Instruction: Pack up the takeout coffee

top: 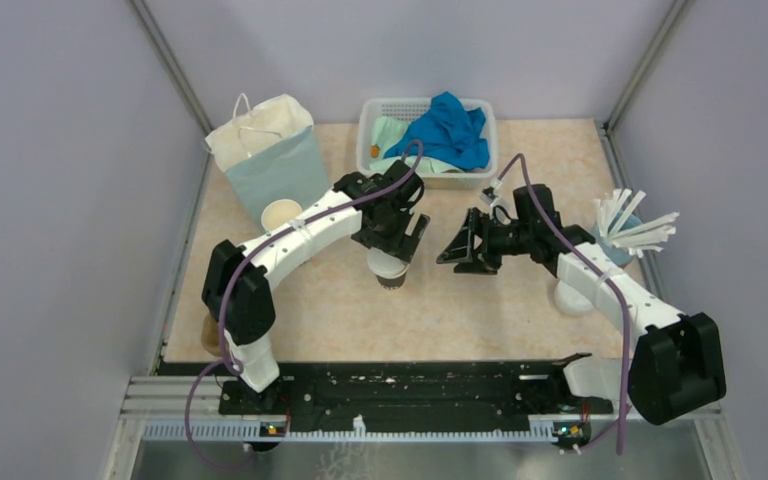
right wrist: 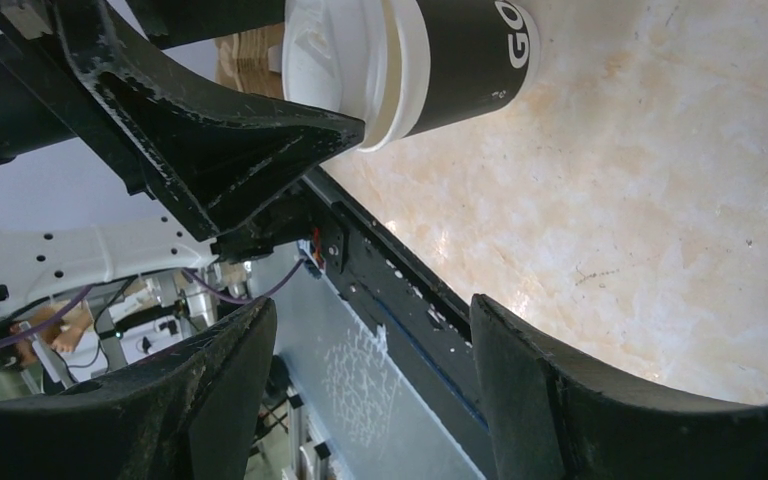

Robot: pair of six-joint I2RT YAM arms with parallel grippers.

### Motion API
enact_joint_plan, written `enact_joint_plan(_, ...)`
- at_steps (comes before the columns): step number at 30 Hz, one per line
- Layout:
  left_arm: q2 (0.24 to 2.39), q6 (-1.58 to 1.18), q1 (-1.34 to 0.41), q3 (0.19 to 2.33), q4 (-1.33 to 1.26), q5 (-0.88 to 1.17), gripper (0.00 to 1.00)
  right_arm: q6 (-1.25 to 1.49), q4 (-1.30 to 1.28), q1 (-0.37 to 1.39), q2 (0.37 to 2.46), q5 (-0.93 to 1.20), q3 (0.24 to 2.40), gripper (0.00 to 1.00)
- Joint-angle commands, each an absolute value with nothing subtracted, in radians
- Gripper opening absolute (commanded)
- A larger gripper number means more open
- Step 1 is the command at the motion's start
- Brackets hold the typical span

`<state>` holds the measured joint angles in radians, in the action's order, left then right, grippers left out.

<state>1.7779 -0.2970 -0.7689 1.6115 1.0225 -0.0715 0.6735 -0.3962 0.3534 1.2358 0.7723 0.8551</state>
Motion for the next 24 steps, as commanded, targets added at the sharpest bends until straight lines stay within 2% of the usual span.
enact_joint_plan(1,1.780,-0.304,-0.778,1.609,0.996,-0.068,0.94,0.660,-0.369,0.366,1.219,0.788,0.848,0.70)
enact_joint_plan(15,1.793,-0.302,-0.785,1.635,0.996,-0.076,0.97,0.655,-0.359,0.368,1.230,0.795,0.839,0.70)
enact_joint_plan(24,1.729,-0.342,-0.785,1.769,1.099,-0.085,0.98,0.652,-0.341,0.368,1.289,0.808,0.863,0.72)
